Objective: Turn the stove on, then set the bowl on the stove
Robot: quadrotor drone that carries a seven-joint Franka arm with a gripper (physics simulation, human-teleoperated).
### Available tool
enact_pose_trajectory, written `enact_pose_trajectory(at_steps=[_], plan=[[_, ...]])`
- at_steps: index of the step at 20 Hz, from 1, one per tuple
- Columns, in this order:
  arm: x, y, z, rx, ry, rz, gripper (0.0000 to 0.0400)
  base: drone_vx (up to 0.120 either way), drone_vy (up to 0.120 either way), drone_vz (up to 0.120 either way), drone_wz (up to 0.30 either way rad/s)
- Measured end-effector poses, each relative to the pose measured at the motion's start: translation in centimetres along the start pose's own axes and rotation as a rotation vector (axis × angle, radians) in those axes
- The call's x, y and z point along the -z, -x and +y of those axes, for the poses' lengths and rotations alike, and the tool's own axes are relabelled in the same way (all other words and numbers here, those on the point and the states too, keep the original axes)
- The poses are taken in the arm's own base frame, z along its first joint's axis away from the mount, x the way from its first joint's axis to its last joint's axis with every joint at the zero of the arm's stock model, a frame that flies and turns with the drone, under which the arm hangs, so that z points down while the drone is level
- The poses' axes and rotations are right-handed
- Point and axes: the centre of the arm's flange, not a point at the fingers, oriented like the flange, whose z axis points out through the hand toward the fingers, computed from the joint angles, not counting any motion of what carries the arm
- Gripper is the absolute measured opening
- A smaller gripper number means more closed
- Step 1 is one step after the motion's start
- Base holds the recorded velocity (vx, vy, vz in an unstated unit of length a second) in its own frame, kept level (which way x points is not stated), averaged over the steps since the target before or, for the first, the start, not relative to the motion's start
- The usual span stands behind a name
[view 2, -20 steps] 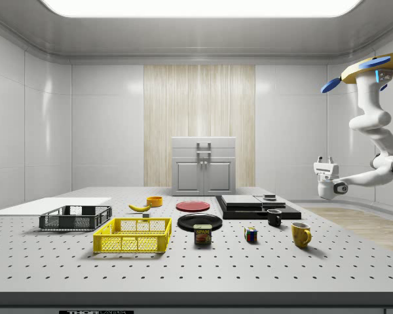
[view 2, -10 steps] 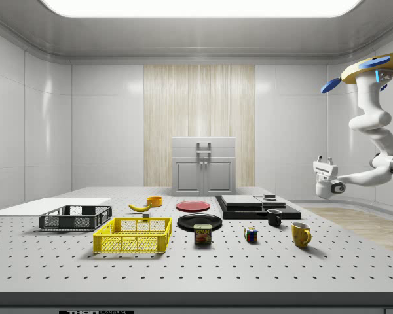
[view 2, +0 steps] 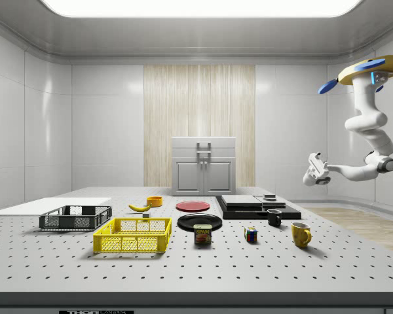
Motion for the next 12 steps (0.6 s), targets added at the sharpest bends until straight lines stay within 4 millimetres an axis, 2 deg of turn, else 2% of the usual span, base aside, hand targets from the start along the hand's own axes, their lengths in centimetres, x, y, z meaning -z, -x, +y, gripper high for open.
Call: enact_pose_trajectory(at_steps=[3,6,9,12], plan=[[-1.1,3.2,-3.1,0.010,0.330,0.330,0.0400,0.120,-0.120,0.000,0.000],[-4.5,5.9,-5.8,0.021,0.697,0.694,0.0400,0.120,-0.120,0.000,0.000],[-8.6,7.1,-6.8,0.031,1.012,1.008,0.0400,0.120,-0.120,0.000,0.000],[-11.7,7.1,-6.7,0.040,1.233,1.228,0.0400,0.120,-0.120,-0.013,0.000]])
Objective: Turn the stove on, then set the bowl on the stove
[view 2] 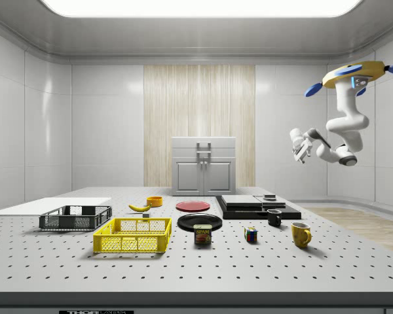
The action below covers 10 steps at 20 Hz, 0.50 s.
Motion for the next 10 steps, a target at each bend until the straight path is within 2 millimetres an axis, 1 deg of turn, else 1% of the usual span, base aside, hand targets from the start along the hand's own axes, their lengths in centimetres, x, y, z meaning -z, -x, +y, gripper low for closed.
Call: enact_pose_trajectory(at_steps=[4,10], plan=[[-0.2,1.7,-1.7,0.006,0.168,0.172,0.0400,0.120,-0.120,-0.120,0.000],[-0.7,2.7,-2.7,0.010,0.274,0.284,0.0400,0.120,-0.120,-0.120,0.000]])
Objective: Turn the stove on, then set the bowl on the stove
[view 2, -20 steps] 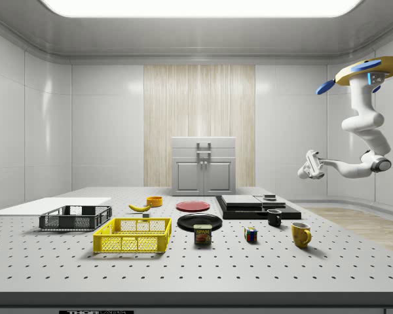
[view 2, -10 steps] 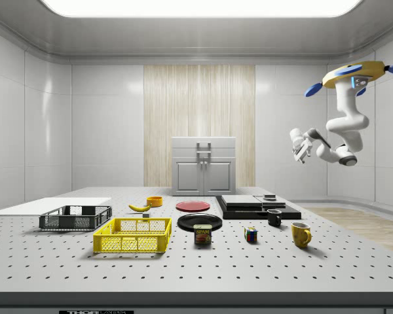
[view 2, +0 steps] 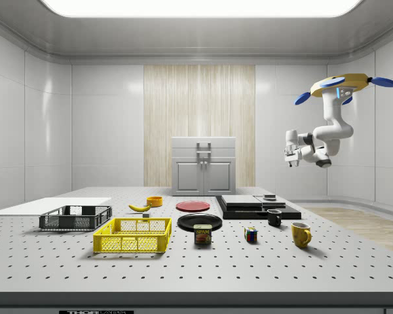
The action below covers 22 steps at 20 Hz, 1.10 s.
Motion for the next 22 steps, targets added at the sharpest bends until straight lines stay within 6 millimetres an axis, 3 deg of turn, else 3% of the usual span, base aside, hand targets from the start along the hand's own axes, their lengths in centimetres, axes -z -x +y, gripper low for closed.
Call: enact_pose_trajectory(at_steps=[10,15,22], plan=[[0.01,0.47,-0.46,0.001,0.045,0.048,0.0400,0.120,-0.120,-0.104,0.000],[0.00,0.52,-0.51,0.001,0.050,0.054,0.0400,0.000,-0.120,-0.008,0.000],[0.00,0.54,-0.53,0.001,0.053,0.057,0.0400,0.000,-0.120,-0.120,0.000]])
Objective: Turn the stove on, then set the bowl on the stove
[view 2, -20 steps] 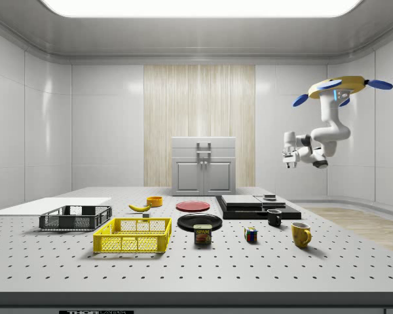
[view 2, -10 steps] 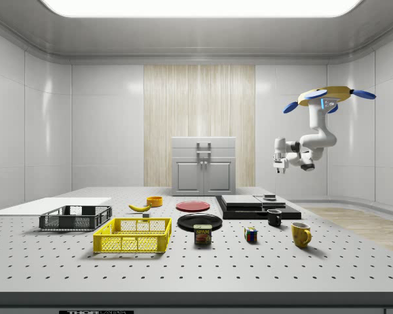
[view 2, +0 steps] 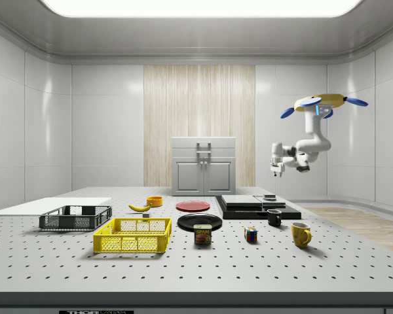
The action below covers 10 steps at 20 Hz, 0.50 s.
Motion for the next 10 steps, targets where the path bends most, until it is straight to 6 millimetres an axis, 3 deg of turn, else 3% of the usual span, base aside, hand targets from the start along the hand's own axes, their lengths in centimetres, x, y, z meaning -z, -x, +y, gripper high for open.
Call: enact_pose_trajectory(at_steps=[8,10], plan=[[0.00,0.01,-0.01,0.000,0.001,0.001,0.0400,0.000,-0.120,-0.120,0.000],[0.00,0.01,-0.01,0.000,0.001,0.001,0.0400,0.000,-0.120,-0.020,0.000]])
